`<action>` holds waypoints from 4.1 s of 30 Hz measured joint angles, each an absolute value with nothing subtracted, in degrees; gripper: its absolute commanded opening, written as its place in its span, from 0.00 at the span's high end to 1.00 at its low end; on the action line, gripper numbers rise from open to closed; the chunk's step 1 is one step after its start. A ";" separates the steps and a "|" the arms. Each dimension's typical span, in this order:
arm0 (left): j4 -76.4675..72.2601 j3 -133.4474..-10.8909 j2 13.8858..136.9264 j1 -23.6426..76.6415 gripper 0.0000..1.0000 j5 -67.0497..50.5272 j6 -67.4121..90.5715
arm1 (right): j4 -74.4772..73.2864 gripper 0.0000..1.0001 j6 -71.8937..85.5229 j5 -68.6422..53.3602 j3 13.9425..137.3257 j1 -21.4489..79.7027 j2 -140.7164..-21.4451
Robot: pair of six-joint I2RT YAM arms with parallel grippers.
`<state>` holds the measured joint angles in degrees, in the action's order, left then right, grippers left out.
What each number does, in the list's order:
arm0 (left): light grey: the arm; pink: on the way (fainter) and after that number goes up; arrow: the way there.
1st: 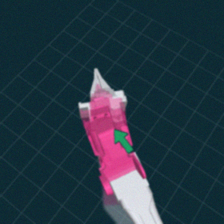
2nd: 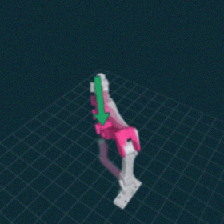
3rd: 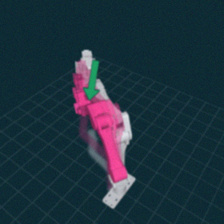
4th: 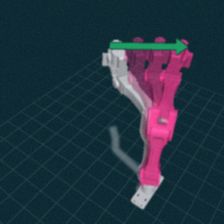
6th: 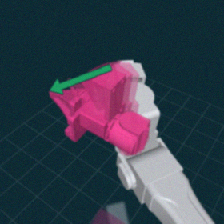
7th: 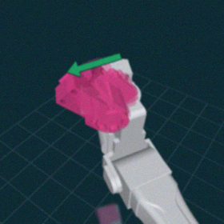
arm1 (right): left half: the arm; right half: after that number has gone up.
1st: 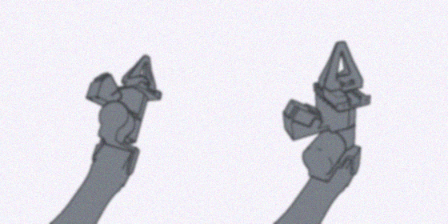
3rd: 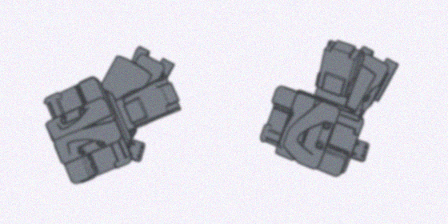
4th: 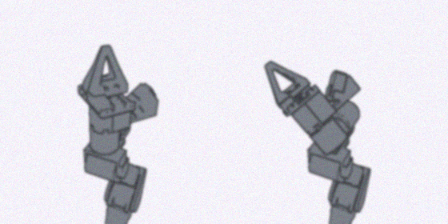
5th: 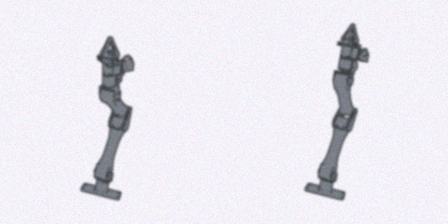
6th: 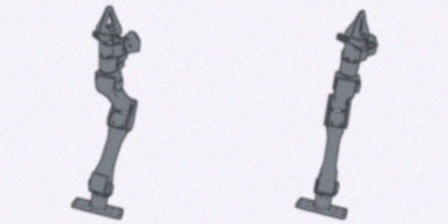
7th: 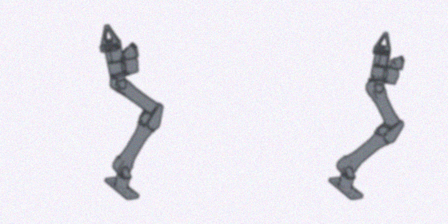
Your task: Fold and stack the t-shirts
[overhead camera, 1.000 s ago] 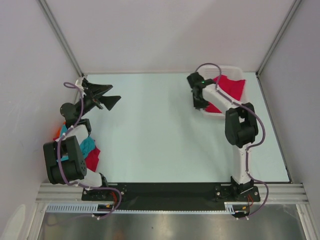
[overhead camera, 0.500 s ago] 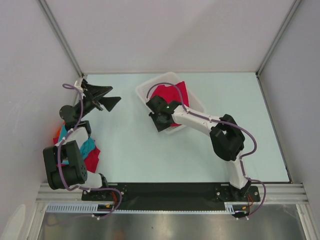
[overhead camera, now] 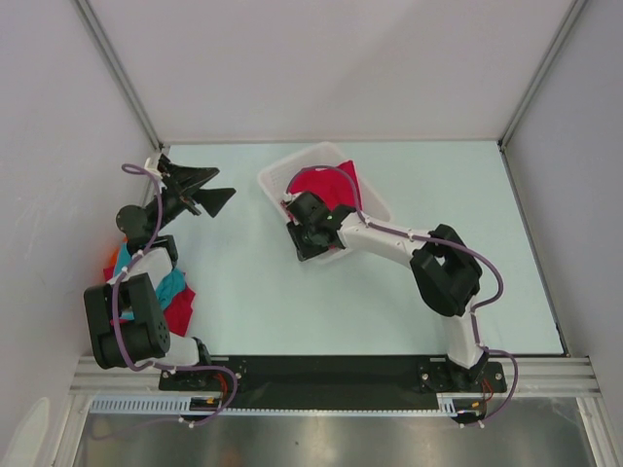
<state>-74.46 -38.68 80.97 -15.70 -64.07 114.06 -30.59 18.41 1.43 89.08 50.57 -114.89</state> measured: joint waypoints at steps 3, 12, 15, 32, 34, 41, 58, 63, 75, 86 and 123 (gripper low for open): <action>-74.46 -38.68 80.97 -15.70 0.00 -63.94 114.10 | -32.38 0.48 18.70 0.38 91.68 50.39 -115.87; -74.43 -38.68 80.97 -15.68 0.00 -63.13 114.10 | -36.91 0.36 22.98 -6.02 101.38 49.15 -113.99; -74.46 -38.68 80.97 -15.64 0.00 -63.09 114.10 | -37.89 0.35 23.57 -6.83 101.41 48.77 -109.97; -74.46 -38.20 79.48 -14.24 0.00 -62.98 114.02 | -41.21 0.21 22.85 -0.60 92.84 43.77 -103.02; -74.46 -38.20 79.48 -13.56 0.00 -63.00 114.02 | -41.98 0.21 22.15 1.19 92.95 42.72 -103.07; -74.43 -38.20 79.42 -12.16 0.00 -63.02 114.02 | -40.36 0.18 20.67 0.93 93.71 37.43 -107.53; -74.46 -38.24 77.34 -12.01 0.00 -63.20 114.06 | -39.90 1.00 15.59 -4.12 110.50 30.20 -131.90; -74.46 -38.26 77.69 -12.01 0.00 -63.18 114.04 | -38.52 1.00 15.97 -6.44 109.65 29.65 -131.81; -74.46 -38.26 80.07 -11.99 0.00 -63.20 113.95 | -48.82 1.00 13.69 1.61 126.10 31.16 -122.43; -74.46 -38.26 82.70 -11.05 0.00 -63.20 112.92 | -48.18 1.00 11.90 23.35 131.13 29.52 -85.80; -74.46 -38.20 84.75 -7.14 0.00 -63.16 110.98 | -47.29 0.31 17.39 18.61 94.87 19.44 -94.74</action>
<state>-74.46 -38.20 84.75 -7.14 -63.16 110.98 -47.29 17.39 18.61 94.87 19.44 -94.74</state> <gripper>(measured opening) 0.996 0.740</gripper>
